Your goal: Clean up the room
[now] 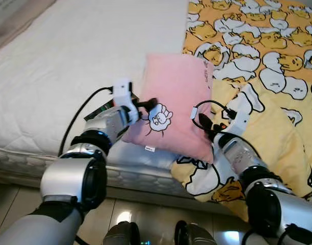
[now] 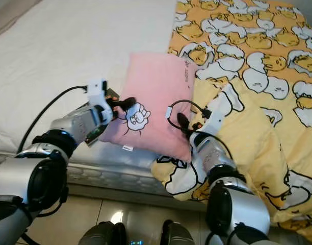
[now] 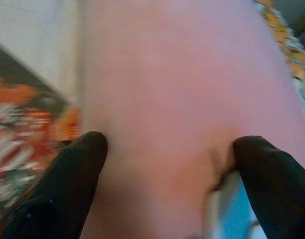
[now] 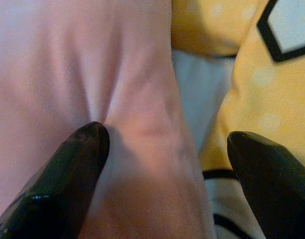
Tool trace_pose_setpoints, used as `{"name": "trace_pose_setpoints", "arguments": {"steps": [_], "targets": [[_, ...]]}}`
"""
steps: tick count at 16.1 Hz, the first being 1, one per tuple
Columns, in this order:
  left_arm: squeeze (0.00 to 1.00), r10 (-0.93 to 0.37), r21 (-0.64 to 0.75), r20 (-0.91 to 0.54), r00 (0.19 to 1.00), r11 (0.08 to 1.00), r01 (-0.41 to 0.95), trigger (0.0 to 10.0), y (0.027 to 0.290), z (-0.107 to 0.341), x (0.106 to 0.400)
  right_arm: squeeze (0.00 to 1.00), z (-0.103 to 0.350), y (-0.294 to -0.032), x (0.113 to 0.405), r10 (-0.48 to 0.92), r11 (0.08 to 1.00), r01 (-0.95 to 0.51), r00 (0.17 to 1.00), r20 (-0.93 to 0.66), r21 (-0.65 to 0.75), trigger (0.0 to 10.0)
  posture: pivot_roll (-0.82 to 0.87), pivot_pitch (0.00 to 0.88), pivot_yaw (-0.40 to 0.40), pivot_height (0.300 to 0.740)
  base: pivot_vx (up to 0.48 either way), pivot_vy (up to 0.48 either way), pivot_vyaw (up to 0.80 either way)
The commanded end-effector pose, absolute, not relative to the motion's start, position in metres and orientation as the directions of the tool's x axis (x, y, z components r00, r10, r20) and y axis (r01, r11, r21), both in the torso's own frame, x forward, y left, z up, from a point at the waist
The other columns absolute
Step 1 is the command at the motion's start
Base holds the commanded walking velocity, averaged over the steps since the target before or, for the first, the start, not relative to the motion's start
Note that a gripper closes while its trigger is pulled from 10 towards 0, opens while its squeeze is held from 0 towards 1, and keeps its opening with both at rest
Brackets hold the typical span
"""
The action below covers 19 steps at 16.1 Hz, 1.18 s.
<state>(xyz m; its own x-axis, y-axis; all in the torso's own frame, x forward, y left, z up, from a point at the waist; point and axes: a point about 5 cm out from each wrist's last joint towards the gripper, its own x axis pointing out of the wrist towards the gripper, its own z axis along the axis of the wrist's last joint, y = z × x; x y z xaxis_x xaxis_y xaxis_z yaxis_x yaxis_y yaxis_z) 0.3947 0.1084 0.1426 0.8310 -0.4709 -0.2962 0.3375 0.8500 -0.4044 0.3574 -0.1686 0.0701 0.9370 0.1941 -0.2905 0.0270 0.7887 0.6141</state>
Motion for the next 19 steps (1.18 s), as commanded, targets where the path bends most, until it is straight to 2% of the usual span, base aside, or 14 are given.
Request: {"name": "trace_pose_setpoints", "arguments": {"steps": [1,2,5,8,9,10,11,13,15,16,19], "targets": [[0.0,-0.512,-0.405,-0.283,0.811,0.83,0.383,10.0,0.099,0.148,0.395,0.0,0.069,-0.163,0.358,0.203,0.771,0.038,0.932,-0.301,0.636,10.0,0.03,0.213,-0.028,0.74,0.0,0.0,0.0],[0.0,-0.557,-0.386,-0.295,0.776,0.813,0.437,10.0,0.09,0.142,0.391,0.0,0.067,-0.158,0.357,0.212,0.747,0.048,0.928,-0.306,0.663,10.0,0.04,0.214,-0.024,0.74,0.0,0.0,0.0],[0.0,-0.547,-0.321,-0.395,0.738,0.835,0.447,10.0,0.085,0.12,0.381,0.0,0.061,-0.148,0.354,0.252,0.748,0.035,0.909,-0.332,0.662,10.0,0.04,0.218,-0.022,0.74,0.0,0.0,0.0],[0.0,-0.462,-0.313,-0.425,0.778,0.882,0.353,10.0,0.098,0.108,0.379,0.0,0.062,-0.137,0.355,0.291,0.771,-0.01,0.895,-0.338,0.637,10.0,0.02,0.215,-0.027,0.74,0.0,0.0,0.0],[0.0,-0.458,-0.317,-0.422,0.782,0.883,0.346,10.0,0.1,0.107,0.379,0.0,0.063,-0.136,0.355,0.293,0.771,-0.013,0.895,-0.337,0.637,9.1,0.02,0.214,-0.029,0.74,0.0,0.0,0.0],[0.0,-0.453,-0.342,-0.412,0.791,0.881,0.326,2.7,0.104,0.107,0.379,0.0,0.065,-0.136,0.356,0.295,0.766,-0.019,0.899,-0.324,0.643,0.0,0.03,0.205,-0.036,0.74,0.0,0.0,0.0],[0.0,-0.449,-0.348,-0.402,0.798,0.881,0.321,0.0,0.108,0.108,0.38,0.0,0.065,-0.137,0.356,0.287,0.769,-0.015,0.902,-0.324,0.639,0.0,0.03,0.199,-0.039,0.74,0.0,0.0,0.0],[0.0,-0.454,-0.37,-0.385,0.804,0.874,0.316,0.0,0.107,0.11,0.38,0.0,0.063,-0.14,0.355,0.274,0.767,0.001,0.904,-0.329,0.642,0.0,0.03,0.186,-0.043,0.74,0.0,0.0,0.0],[0.0,-0.519,-0.474,-0.301,0.8,0.809,0.347,0.0,0.097,0.117,0.381,0.0,0.078,-0.145,0.365,0.24,0.733,0.014,0.93,-0.278,0.68,0.0,0.02,0.16,-0.062,0.74,0.0,0.0,0.0],[0.0,-0.527,-0.475,-0.295,0.797,0.805,0.356,0.0,0.096,0.118,0.381,0.0,0.083,-0.146,0.368,0.23,0.723,0.017,0.937,-0.264,0.69,0.0,0.02,0.158,-0.06,0.74,0.0,0.0,0.0],[0.0,-0.548,-0.436,-0.319,0.773,0.809,0.394,0.0,0.089,0.11,0.377,0.0,0.068,-0.147,0.359,0.235,0.786,0.025,0.912,-0.335,0.618,0.0,0.0,0.146,-0.056,0.74,0.0,0.0,0.0]]}}
